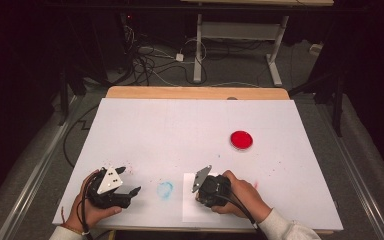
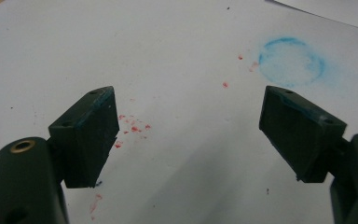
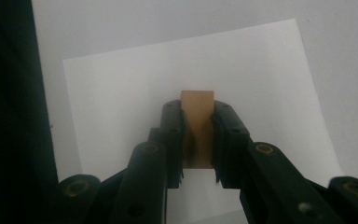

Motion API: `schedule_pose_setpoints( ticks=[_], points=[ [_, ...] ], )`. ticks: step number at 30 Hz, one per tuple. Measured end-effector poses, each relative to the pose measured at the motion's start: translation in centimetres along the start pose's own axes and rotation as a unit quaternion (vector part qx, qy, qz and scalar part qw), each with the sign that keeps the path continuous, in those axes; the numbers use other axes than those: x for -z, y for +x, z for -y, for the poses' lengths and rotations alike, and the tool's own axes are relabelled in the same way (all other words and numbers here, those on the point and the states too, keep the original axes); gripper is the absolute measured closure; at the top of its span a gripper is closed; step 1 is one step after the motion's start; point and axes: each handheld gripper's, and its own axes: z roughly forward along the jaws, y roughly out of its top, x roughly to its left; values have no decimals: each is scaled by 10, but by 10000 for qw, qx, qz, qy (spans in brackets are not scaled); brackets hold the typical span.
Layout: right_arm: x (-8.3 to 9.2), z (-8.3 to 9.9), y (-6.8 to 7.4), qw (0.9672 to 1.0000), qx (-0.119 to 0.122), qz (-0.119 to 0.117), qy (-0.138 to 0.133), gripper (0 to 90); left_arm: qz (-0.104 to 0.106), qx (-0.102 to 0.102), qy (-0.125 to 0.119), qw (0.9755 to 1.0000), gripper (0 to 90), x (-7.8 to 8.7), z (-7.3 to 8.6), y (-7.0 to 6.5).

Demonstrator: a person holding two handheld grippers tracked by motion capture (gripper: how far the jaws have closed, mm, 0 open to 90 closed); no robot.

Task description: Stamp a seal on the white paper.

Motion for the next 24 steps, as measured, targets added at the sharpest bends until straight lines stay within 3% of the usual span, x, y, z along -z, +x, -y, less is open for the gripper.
schedule_pose_setpoints(
  ticks=[2,8,13,16,24],
  points=[
    [8,0,-2,9996,-142,11,-236,761,-9,3,24,10000,193,-1,0,0],
    [23,3,-4,9986,-185,202,-443,760,1,-11,19,10000,193,0,1,0],
    [34,8,-6,9983,-155,214,-515,760,2,-14,24,10000,193,0,0,0],
    [39,11,-8,9973,-205,264,-661,760,20,-13,23,10000,193,-1,1,0],
    [53,18,-15,9959,-350,392,-735,760,28,44,-8,10000,193,0,3,5]
  ],
)
